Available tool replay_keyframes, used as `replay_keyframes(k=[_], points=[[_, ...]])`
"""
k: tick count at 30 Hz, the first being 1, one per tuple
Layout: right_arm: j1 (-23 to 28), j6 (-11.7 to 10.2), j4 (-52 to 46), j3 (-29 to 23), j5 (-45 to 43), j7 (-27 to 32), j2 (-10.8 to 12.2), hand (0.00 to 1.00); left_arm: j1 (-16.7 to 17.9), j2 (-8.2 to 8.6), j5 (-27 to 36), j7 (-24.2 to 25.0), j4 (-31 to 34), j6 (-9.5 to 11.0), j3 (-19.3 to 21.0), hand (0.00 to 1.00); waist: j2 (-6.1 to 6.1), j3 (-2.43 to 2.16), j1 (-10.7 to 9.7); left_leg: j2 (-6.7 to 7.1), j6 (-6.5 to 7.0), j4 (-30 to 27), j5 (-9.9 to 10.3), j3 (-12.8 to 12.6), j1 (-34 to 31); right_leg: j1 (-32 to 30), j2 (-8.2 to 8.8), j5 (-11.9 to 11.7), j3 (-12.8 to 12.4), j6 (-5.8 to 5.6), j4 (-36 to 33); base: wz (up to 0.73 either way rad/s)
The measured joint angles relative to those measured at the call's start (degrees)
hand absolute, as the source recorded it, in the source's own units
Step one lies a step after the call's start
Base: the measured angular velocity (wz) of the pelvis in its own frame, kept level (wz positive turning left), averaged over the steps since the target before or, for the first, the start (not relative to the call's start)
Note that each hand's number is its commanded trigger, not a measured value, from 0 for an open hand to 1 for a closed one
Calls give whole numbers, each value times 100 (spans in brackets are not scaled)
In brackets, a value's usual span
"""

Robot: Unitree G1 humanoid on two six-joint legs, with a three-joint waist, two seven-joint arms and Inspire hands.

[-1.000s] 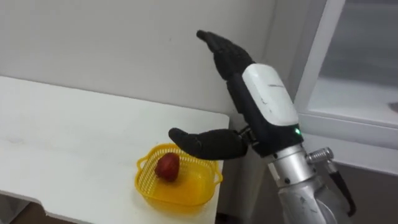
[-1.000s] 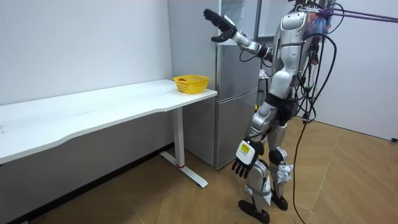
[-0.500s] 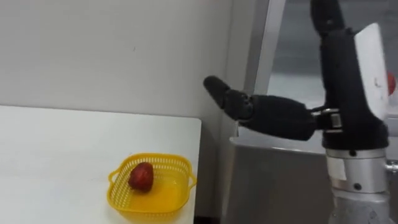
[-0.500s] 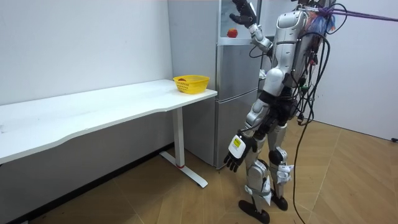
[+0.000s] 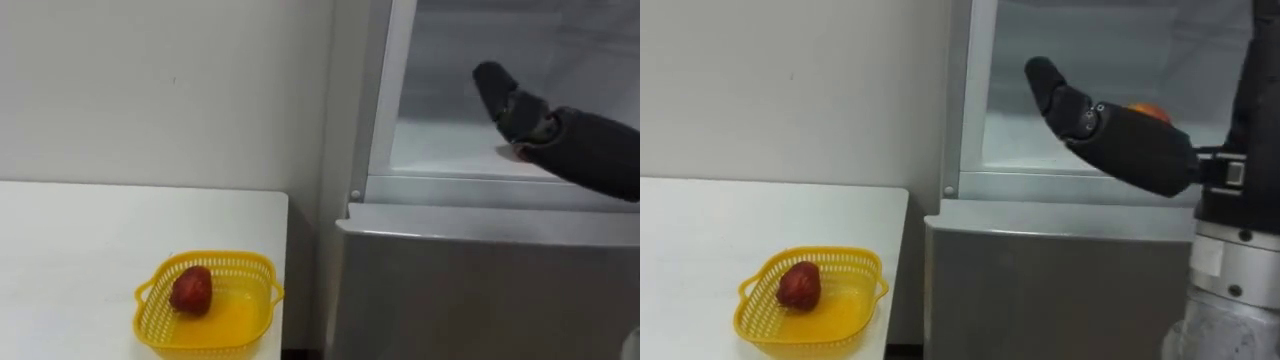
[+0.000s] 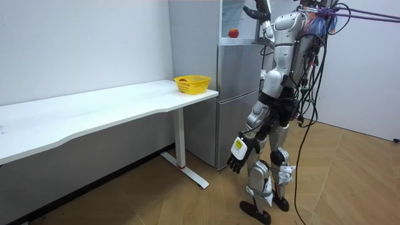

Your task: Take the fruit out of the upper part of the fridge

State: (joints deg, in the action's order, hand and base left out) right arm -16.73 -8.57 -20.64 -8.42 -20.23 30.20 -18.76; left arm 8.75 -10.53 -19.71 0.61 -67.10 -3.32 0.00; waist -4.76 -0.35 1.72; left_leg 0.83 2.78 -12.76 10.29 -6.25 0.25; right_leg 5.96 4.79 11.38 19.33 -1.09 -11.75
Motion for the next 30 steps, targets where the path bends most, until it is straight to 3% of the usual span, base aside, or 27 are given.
replay_keyframes(k=[3,5,9,14,18,19,23,24,27,30], points=[[0,-30,156,-85,129,154,-71,0,35,7,5,-16,0,0,72,0,9,4,-22,0,0,1,0,0,17,26,0,0,5,0,4,0],[-3,-5,444,-148,236,178,-240,0,45,5,8,-18,15,2,178,0,-9,5,-9,0,-1,2,0,0,19,36,-3,0,0,0,4,0],[-4,197,698,-201,375,199,-526,0,91,3,2,16,71,2,276,0,-46,16,3,-1,-6,3,-4,-4,-7,-10,-1,0,-7,0,3,0],[-62,258,1011,-211,467,193,-703,0,114,-60,-79,90,179,-47,439,0,-186,20,25,-7,-16,2,-10,5,-48,-10,-25,0,40,1,3,1],[-190,615,1718,-179,752,36,-790,0,90,-189,-81,105,285,-73,428,0,-353,25,41,-3,-14,-2,-9,15,-63,-11,-31,-1,62,2,-1,0],[-256,730,1865,-172,865,-37,-831,0,82,-211,-78,105,289,-125,427,0,-339,40,49,0,-11,-5,-7,18,-79,-24,-28,-1,70,1,-2,0],[-420,854,2061,-168,973,-187,-898,0,101,-217,-79,115,289,-179,428,0,-332,43,44,1,-5,-4,-3,18,-104,-56,-28,-1,73,1,-3,0],[-508,863,2132,-164,971,-218,-936,0,98,-217,-81,124,306,-179,429,0,-349,20,46,1,-6,-7,-5,18,-146,-96,-28,-1,76,1,-6,0],[-844,877,2448,-49,970,-373,-1211,0,113,-219,-82,127,429,-178,431,0,-305,46,37,-2,-6,-25,-6,19,-183,-137,-29,-4,86,5,-3,0],[-1000,897,2612,66,1078,-514,-1381,0,106,-242,-82,128,436,-178,434,0,-313,35,53,-8,-13,6,-9,30,-173,-143,-37,-3,99,5,2,0]])
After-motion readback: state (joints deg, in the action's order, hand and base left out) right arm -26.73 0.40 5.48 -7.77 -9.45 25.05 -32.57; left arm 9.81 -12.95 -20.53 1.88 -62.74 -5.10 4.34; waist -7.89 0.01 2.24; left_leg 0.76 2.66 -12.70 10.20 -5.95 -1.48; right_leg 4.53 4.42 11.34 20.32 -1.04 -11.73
